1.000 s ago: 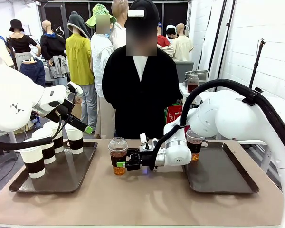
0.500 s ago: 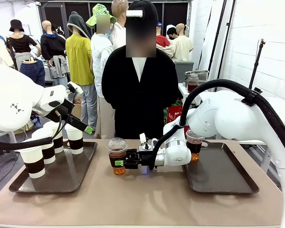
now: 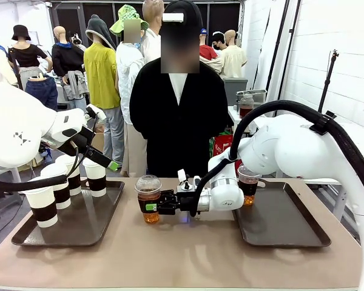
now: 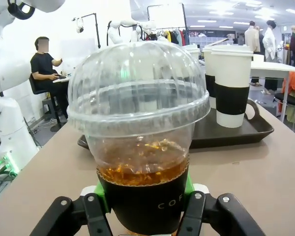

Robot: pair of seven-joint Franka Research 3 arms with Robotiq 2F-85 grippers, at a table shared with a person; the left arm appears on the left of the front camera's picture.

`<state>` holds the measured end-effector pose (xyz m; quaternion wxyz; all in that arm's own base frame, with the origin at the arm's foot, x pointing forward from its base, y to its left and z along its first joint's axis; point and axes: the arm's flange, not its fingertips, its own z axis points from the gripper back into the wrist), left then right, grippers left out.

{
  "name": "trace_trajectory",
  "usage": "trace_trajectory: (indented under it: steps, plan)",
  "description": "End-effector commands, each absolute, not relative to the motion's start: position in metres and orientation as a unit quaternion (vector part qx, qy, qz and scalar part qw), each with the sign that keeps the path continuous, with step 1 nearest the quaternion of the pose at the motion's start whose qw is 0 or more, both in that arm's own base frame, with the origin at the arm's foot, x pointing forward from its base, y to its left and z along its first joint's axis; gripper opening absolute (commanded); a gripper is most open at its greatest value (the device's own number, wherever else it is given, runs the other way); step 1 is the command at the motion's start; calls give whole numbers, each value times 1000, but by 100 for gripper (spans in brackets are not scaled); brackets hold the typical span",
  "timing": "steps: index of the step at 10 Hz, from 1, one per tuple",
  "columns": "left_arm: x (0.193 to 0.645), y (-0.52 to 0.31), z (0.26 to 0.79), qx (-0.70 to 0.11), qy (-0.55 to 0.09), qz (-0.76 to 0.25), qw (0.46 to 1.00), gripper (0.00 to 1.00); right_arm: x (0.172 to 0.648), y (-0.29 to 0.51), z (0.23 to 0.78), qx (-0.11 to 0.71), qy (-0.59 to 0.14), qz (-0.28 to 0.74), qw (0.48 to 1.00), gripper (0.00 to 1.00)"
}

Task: Distribute the coffee onto the tray.
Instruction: Pick up another iced Americano from the middle of the table and place it on the right Handle tray.

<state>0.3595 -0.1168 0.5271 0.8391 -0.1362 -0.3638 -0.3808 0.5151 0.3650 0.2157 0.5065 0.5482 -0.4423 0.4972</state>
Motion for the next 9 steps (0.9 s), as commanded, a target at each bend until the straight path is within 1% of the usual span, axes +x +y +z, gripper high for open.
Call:
trace_trajectory:
  steps: [1, 4, 9]
  plan:
    - [360, -115, 526, -139, -361, -380, 840, 100, 500, 360, 246, 551, -437, 498, 508, 60]
    - [360, -115, 526, -139, -361, -380, 840, 100, 477, 331, 278, 550, -440, 492, 511, 60]
    - [360, -115, 526, -139, -361, -380, 840, 100, 447, 249, 318, 538, -459, 492, 507, 60]
